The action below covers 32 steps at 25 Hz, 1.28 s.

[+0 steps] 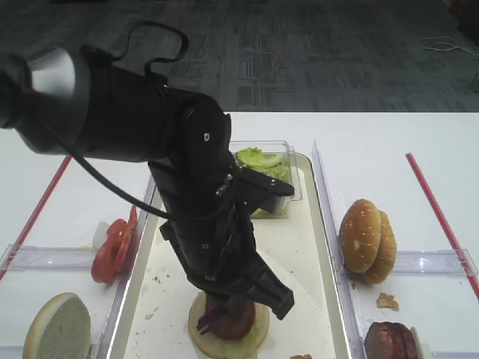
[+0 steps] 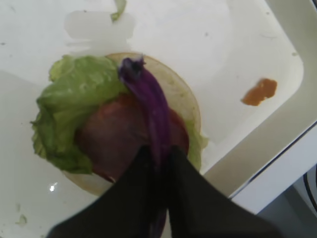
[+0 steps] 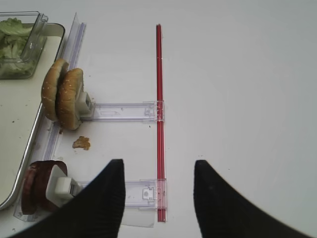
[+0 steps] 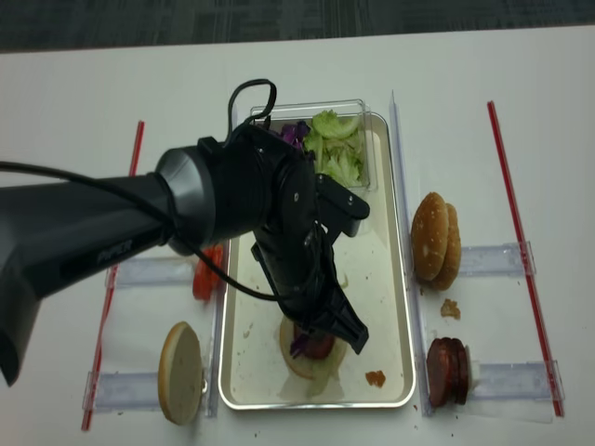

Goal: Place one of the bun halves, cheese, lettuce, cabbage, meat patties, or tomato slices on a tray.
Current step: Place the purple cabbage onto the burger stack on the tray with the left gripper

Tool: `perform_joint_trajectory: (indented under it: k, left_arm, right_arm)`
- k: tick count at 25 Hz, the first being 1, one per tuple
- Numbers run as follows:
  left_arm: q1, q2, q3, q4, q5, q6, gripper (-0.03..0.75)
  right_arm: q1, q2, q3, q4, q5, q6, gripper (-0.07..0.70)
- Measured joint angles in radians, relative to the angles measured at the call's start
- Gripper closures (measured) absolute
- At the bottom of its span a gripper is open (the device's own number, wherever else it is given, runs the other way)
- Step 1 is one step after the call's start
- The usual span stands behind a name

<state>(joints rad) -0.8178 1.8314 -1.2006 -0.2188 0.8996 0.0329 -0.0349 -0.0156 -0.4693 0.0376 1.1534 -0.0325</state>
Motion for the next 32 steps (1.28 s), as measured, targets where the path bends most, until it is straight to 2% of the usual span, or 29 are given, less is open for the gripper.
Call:
perform_joint_trajectory:
  k: [20,23,29,32]
  left_arm:
    - [0.000,0.012,0.000,0.000,0.000,0.001,0.668]
    - [0.000,0.012,0.000,0.000,0.003,0.001,0.622]
    - [0.000,0.012,0.000,0.000,0.019,0.001,0.461]
    - [0.000,0.012,0.000,0.000,0.023,0.001,0.416]
  right_arm:
    - [0.000,0.000,0.000,0.000,0.000,0.000,0.280]
    - [0.000,0.000,0.000,0.000,0.000,0.000,0.280]
    - [0.000,0.000,0.000,0.000,0.000,0.000,0.280]
    - [0.000,0.000,0.000,0.000,0.000,0.000,0.280]
